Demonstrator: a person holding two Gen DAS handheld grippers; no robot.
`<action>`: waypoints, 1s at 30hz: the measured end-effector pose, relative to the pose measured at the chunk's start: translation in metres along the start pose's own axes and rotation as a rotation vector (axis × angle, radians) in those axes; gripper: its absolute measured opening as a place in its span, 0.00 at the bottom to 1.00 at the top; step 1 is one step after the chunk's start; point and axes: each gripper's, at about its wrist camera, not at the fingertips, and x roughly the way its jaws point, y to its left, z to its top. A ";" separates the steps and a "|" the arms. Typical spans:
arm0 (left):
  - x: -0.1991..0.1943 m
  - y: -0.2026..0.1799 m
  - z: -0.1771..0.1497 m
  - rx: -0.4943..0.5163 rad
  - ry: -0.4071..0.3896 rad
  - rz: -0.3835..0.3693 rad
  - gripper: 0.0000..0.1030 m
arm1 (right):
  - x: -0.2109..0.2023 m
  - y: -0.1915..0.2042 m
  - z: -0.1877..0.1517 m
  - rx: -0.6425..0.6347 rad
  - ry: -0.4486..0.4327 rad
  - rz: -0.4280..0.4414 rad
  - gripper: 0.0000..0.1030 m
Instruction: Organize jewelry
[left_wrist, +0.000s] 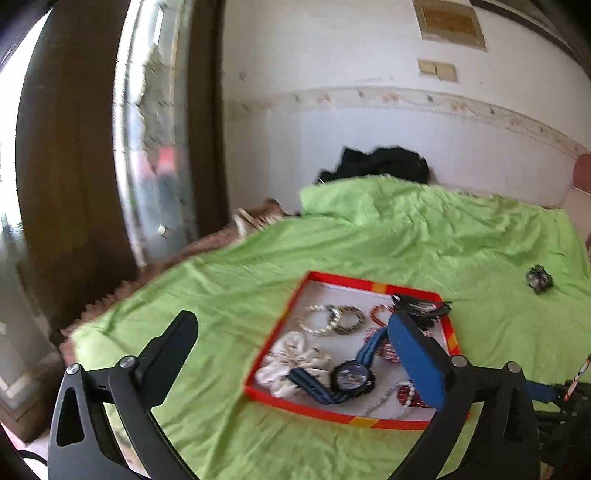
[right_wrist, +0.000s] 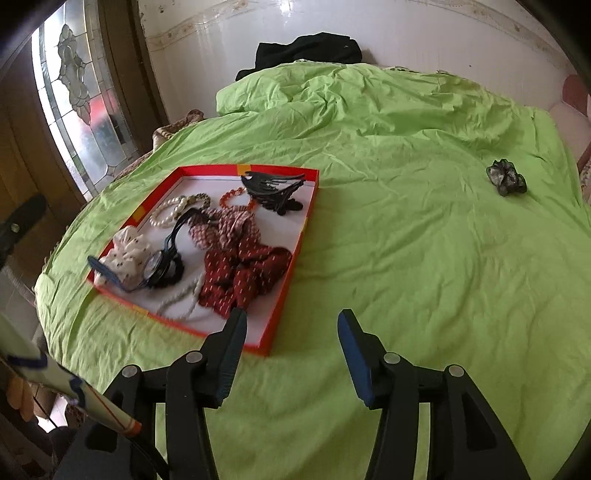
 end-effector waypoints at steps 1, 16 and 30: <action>-0.007 0.001 0.000 -0.001 -0.010 0.014 1.00 | -0.003 0.001 -0.003 -0.002 -0.001 0.004 0.55; -0.058 0.008 -0.031 -0.010 0.076 0.044 1.00 | -0.037 0.027 -0.042 -0.071 -0.079 -0.054 0.65; -0.051 0.000 -0.051 -0.001 0.175 -0.005 1.00 | -0.036 0.028 -0.052 -0.078 -0.078 -0.097 0.70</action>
